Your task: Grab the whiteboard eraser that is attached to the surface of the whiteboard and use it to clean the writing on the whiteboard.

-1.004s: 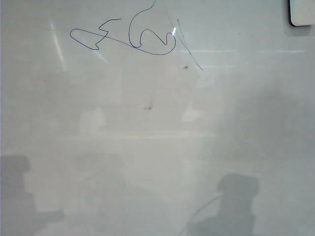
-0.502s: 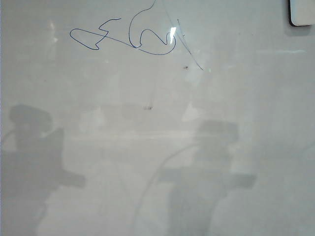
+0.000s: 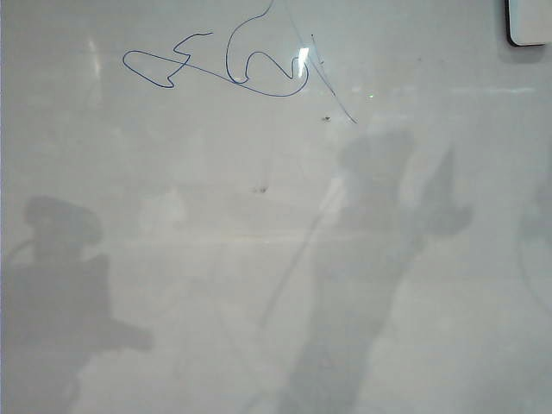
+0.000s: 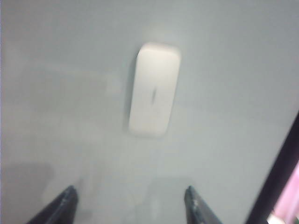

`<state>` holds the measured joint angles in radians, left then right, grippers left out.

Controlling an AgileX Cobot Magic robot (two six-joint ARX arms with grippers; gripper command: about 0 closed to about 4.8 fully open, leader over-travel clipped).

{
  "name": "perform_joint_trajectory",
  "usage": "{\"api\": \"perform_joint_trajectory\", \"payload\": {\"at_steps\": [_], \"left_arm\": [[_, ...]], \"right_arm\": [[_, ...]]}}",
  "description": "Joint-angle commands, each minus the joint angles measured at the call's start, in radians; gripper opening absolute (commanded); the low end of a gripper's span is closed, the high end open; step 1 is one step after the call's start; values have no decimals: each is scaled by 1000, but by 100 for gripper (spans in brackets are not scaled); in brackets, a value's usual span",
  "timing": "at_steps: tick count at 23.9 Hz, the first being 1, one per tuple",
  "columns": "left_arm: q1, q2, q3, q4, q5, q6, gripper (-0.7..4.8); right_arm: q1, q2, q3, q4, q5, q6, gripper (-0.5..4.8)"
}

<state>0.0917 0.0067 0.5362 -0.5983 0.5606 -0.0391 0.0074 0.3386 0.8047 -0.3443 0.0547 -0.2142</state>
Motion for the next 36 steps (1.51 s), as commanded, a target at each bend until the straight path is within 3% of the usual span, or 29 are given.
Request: {"api": "perform_joint_trajectory", "payload": {"at_steps": [1, 3, 6, 11, 20, 24, 36], "left_arm": [[0, 1, 0, 7, 2, 5, -2], [0, 1, 0, 8, 1, 5, -2], [0, 1, 0, 8, 1, 5, -2], [0, 1, 0, 8, 1, 5, -2], [0, 1, 0, 8, 1, 5, -2], [0, 1, 0, 8, 1, 5, -2], [0, 1, 0, 8, 1, 5, -2]], "right_arm": [[-2, 151, -19, 227, 23, 39, 294], [-2, 276, -18, 363, 23, 40, 390], [-2, 384, -15, 485, 36, 54, 433], [-2, 565, -6, 650, 46, 60, 433], [-3, 725, 115, 663, 114, 52, 433], [-4, 782, 155, 663, 135, -10, 446], [-12, 873, 161, 727, 116, -22, 445]]}}
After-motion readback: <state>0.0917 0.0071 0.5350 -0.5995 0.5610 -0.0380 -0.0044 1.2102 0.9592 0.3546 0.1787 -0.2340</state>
